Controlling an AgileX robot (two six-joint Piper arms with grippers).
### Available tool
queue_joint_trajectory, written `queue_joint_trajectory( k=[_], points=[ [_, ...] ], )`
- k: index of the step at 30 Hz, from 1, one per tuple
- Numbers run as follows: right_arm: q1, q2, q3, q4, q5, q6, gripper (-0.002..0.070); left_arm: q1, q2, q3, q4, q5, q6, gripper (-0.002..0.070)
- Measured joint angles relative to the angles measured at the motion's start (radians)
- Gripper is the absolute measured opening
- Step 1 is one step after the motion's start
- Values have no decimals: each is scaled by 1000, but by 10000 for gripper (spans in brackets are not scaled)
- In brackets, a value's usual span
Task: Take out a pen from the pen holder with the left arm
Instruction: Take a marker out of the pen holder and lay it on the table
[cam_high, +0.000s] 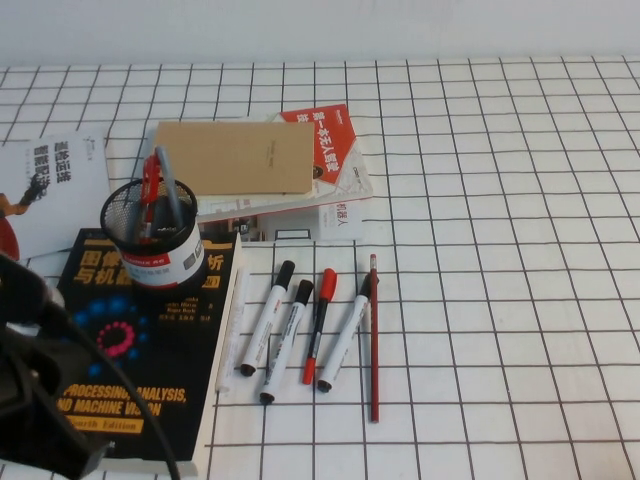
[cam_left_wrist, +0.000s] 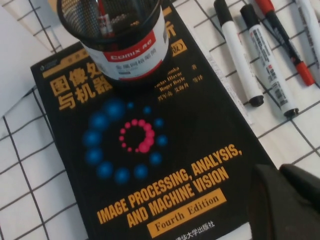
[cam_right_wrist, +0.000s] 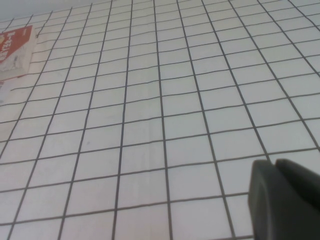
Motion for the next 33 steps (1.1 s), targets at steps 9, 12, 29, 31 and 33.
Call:
queue_joint_trajectory(
  k=[9,12,29,31,33],
  points=[
    [0,0,0,0,0,0,-17,123,-217,198,51,-244,-68,-1],
    [0,0,0,0,0,0,-17,204,-309,309,51,-375,-70,-2],
    [0,0,0,0,0,0,-17,661,-782,748,-130,-721,-69,-2],
    [0,0,0,0,0,0,-17,668,-784,754,-135,-698,-63,-2],
    [0,0,0,0,0,0,-16,674,-784,755,-137,-655,-53,-2]
  ],
)
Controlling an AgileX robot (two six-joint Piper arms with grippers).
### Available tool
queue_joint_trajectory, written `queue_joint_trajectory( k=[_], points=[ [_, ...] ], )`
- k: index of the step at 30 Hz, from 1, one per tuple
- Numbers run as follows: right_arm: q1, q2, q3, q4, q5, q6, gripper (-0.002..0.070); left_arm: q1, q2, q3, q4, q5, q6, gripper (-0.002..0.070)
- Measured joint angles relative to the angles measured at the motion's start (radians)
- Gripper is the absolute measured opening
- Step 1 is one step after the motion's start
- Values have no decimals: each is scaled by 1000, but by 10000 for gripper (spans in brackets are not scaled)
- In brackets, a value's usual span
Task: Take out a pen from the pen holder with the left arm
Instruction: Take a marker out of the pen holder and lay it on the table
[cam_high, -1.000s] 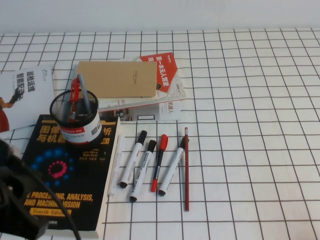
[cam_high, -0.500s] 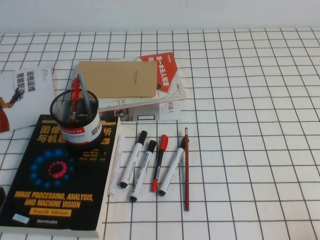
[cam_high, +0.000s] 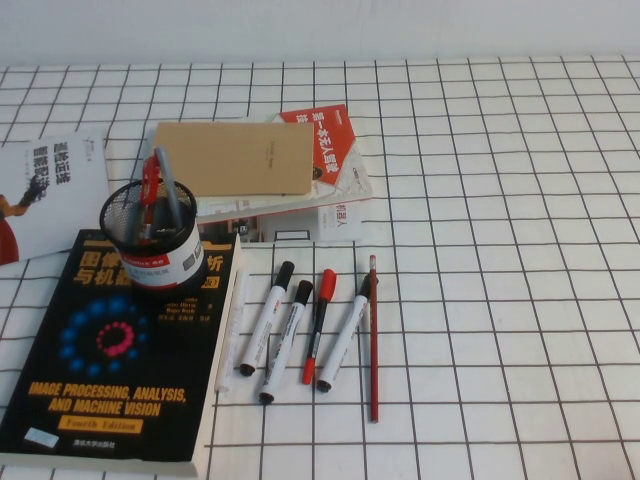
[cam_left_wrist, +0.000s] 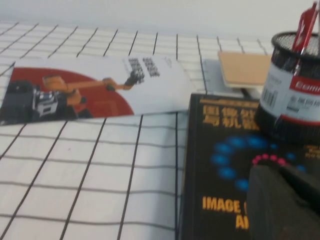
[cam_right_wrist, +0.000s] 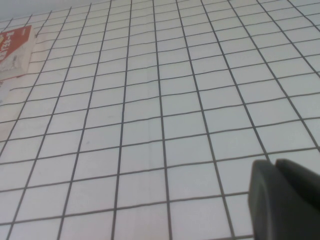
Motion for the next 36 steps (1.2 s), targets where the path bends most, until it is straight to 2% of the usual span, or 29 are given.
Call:
queue_joint_trajectory(
  k=[6,11,21,36],
  points=[
    [0,0,0,0,0,0,-17,63,-2,0,-77,128,162,-2],
    [0,0,0,0,0,0,-17,85,-4,0,-126,148,282,-2],
    [0,0,0,0,0,0,-17,85,-4,0,-199,148,270,-2],
    [0,0,0,0,0,0,-17,85,-4,0,-199,148,258,-2]
  ],
)
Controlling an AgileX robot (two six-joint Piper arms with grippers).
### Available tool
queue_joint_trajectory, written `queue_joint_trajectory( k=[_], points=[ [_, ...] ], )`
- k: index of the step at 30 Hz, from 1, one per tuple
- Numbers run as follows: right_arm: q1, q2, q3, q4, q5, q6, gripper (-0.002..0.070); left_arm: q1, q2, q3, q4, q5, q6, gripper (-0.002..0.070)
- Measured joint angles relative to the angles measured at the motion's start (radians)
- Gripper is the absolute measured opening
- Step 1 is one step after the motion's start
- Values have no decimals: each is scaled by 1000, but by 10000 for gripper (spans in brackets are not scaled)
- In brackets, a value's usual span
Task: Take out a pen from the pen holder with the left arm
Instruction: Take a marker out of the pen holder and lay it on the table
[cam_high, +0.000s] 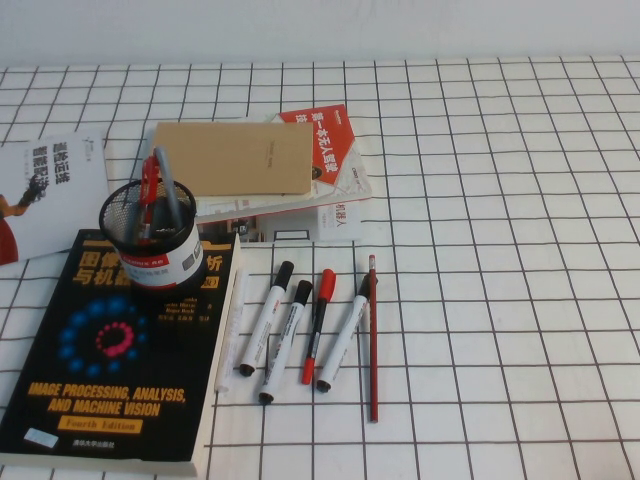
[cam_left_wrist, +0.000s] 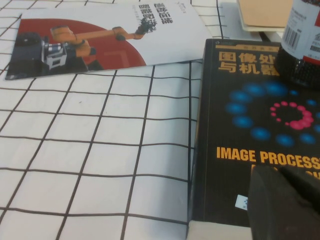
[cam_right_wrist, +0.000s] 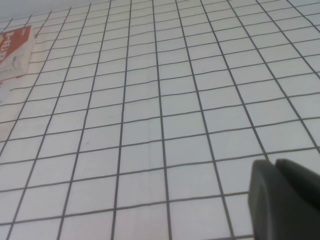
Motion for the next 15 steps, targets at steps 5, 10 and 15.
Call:
queue_joint_trajectory(
  k=[5,10,15],
  points=[
    [0,0,0,0,0,0,-17,0,0,0,-5,0,0,-2],
    [0,0,0,0,0,0,-16,0,0,0,-5,0,0,-2],
    [0,0,0,0,0,0,-16,0,0,0,-5,0,0,-2]
  ],
)
